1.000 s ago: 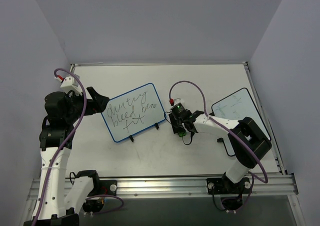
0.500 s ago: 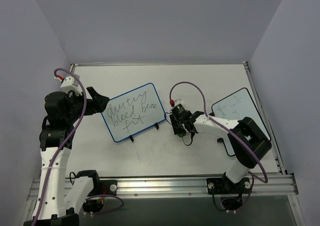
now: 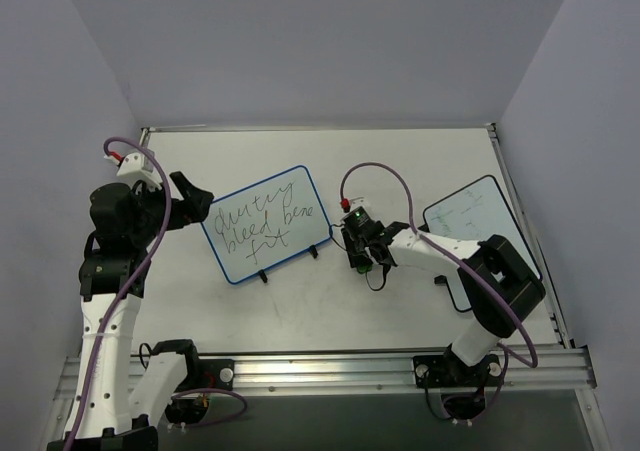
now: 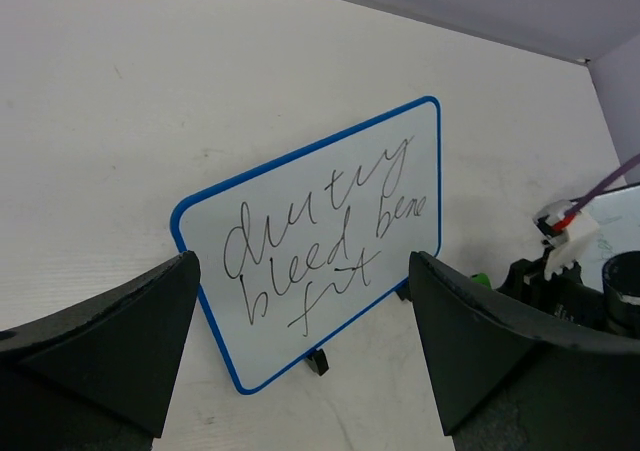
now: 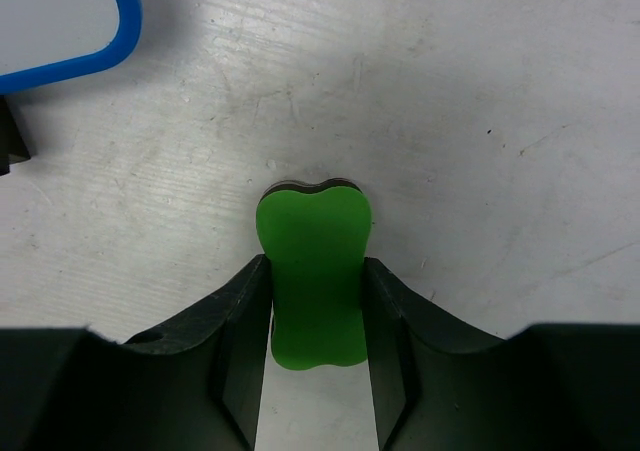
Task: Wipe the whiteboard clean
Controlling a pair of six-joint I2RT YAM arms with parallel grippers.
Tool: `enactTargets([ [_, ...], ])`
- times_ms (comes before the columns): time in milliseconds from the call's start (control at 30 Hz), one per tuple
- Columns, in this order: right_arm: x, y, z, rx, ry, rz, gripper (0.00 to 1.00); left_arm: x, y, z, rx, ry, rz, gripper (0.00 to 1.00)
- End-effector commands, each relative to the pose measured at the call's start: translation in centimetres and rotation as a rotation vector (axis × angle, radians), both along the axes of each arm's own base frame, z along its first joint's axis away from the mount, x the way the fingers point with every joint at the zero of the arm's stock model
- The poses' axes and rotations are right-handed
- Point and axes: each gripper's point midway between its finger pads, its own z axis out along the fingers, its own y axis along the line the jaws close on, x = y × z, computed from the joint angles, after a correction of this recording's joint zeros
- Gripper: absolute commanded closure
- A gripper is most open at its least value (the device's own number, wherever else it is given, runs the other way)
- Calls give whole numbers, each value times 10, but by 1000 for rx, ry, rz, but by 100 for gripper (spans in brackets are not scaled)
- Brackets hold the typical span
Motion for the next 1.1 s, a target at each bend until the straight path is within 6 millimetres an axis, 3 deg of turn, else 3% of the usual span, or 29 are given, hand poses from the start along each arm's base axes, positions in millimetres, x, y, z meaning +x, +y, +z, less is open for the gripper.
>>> enactTargets([
  [0,4,3,28,35,-61,-21,90,9,28,-2,11,11,173,6],
  [100,9,13,52,78,-115,-18,94,18,38,-10,-32,39,248,6],
  [233,17,32,85,163,-193,-20,97,48,47,-23,-91,94,334,6],
  [367,24,63,109,199,-264,1,99,83,56,-43,-135,162,407,6],
  [400,25,80,119,222,-289,24,100,96,60,-51,-135,188,434,6],
  [467,29,95,122,230,-309,30,100,112,64,-55,-140,200,457,6],
  [533,33,118,138,284,-352,49,100,135,63,-60,-132,234,454,6],
  [600,37,132,138,296,-355,63,100,149,61,-74,-129,284,444,5],
  [767,47,167,151,356,-406,84,100,167,54,-81,-116,322,376,0],
  [800,51,174,148,365,-412,84,100,172,54,-95,-106,358,370,8],
  [867,56,185,145,372,-421,90,100,177,53,-101,-84,399,351,16],
  [900,58,190,146,383,-431,88,100,179,52,-118,-76,449,343,19],
  [933,60,193,147,386,-439,86,100,181,50,-123,-66,461,328,25],
  [1067,67,207,139,384,-455,80,100,186,44,-144,-45,514,282,32],
])
